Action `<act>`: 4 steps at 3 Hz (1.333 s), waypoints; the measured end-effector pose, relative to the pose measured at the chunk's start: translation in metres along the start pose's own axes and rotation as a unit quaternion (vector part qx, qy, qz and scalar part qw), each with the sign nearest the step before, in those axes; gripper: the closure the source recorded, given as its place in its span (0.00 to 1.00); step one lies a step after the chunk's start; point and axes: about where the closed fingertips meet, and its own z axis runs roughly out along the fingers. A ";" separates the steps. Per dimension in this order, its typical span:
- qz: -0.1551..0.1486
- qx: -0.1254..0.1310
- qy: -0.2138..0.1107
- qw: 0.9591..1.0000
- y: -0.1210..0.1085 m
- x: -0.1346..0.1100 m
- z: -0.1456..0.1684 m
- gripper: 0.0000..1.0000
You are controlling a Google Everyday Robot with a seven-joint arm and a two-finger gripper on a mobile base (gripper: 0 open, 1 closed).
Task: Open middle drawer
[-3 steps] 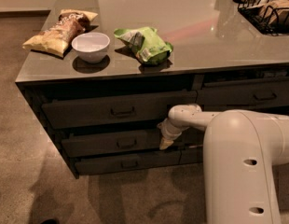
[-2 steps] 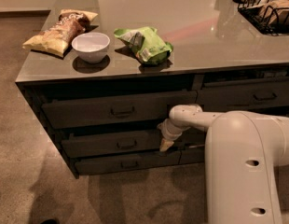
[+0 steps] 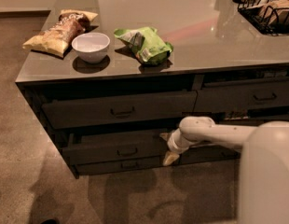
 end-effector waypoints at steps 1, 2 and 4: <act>0.021 -0.001 -0.014 1.000 0.046 0.005 -0.016 0.19; 0.028 0.017 -0.023 0.999 0.070 -0.001 -0.036 0.06; -0.019 0.059 -0.028 0.998 0.048 -0.040 -0.073 0.00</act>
Offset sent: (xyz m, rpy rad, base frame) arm -0.1076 -0.0227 0.0384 0.0933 -0.0558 -0.0826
